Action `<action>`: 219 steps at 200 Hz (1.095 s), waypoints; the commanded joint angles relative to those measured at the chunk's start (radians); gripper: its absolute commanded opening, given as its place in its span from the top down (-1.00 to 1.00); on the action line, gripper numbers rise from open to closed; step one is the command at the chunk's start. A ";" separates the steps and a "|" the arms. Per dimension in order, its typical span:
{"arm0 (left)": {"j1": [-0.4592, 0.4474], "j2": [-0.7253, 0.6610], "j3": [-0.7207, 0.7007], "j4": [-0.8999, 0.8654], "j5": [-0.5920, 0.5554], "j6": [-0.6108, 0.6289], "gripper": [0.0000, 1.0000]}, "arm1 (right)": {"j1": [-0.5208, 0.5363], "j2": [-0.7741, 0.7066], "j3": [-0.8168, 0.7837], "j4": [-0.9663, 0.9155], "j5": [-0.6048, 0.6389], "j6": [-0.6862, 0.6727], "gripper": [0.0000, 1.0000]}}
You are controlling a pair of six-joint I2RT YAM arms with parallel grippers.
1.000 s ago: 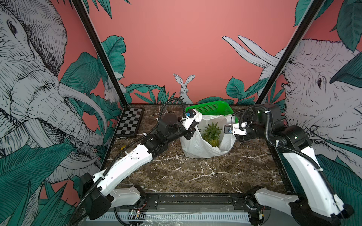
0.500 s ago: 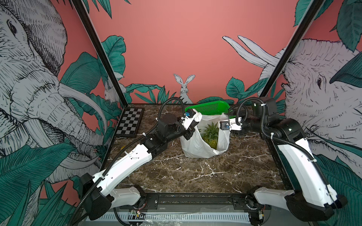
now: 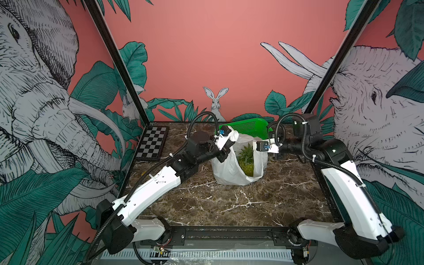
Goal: Place the pineapple into a plastic bag & tie a knot
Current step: Cross the plastic bag at the center of the board.
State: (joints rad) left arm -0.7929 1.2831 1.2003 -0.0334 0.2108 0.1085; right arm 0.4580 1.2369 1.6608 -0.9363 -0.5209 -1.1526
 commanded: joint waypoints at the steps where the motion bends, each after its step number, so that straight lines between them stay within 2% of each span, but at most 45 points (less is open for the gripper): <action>1: 0.005 0.026 0.058 0.014 0.066 0.007 1.00 | 0.020 -0.021 -0.039 0.082 -0.145 0.101 1.00; 53: 0.006 0.074 0.104 -0.018 0.188 0.064 1.00 | 0.048 0.018 -0.099 0.271 -0.258 0.282 1.00; 120: 0.005 0.086 0.120 -0.048 0.271 0.127 1.00 | 0.057 0.091 -0.075 0.314 -0.287 0.330 1.00; 149: 0.005 0.070 0.109 -0.065 0.322 0.164 0.80 | 0.061 0.095 -0.079 0.312 -0.266 0.329 1.00; 179: 0.006 0.046 0.087 -0.068 0.351 0.190 0.50 | 0.061 0.092 -0.079 0.282 -0.249 0.310 1.00; 219: 0.005 0.041 0.072 -0.017 0.372 0.157 0.12 | 0.065 0.089 -0.081 0.274 -0.257 0.315 1.00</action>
State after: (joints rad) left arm -0.7803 1.3701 1.2865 -0.1036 0.5220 0.2668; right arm 0.5125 1.3342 1.5635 -0.6739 -0.7589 -0.8391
